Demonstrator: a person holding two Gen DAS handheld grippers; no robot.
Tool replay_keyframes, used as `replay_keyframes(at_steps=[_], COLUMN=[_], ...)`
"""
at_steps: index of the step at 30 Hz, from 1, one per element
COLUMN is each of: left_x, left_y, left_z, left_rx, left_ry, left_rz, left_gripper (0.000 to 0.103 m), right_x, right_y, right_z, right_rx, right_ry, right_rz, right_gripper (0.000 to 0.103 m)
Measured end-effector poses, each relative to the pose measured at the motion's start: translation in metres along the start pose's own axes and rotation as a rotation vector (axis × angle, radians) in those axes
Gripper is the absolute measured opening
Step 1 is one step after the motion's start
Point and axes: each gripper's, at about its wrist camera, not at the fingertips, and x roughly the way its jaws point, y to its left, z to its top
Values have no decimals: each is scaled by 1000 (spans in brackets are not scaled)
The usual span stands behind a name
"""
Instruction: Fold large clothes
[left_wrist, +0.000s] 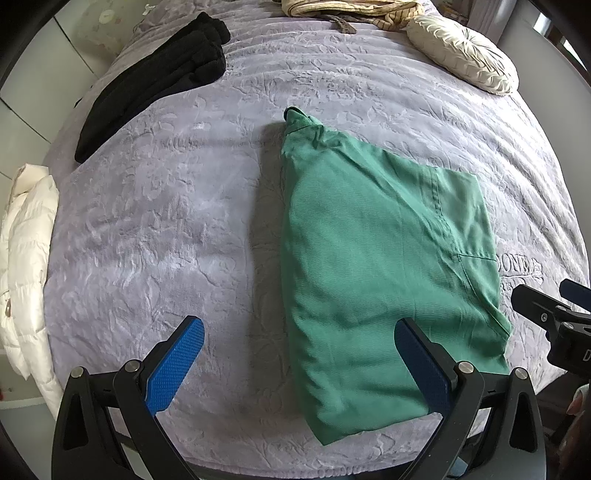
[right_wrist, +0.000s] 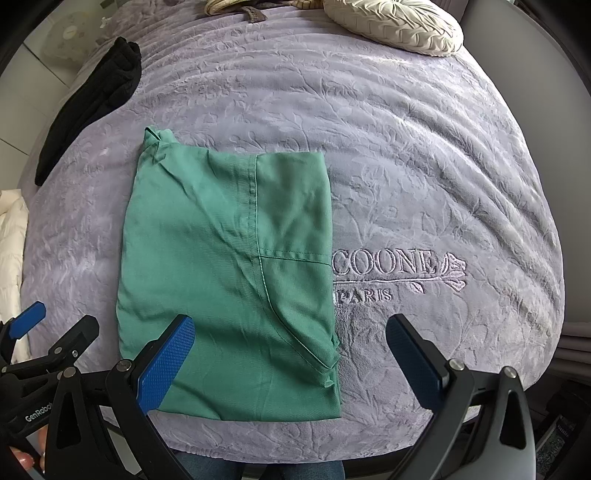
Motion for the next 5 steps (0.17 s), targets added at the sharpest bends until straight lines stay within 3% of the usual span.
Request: replay_keyframes(at_steps=[5], left_x=[-1], left_y=[-3], left_z=[-1], left_rx=[-1], left_ry=[-1], left_rz=[-5], left_gripper=[103], right_x=[0], right_y=[2], right_z=[-2], right_rx=[-1], right_ry=[1], right_rz=[2], right_gripper=[103])
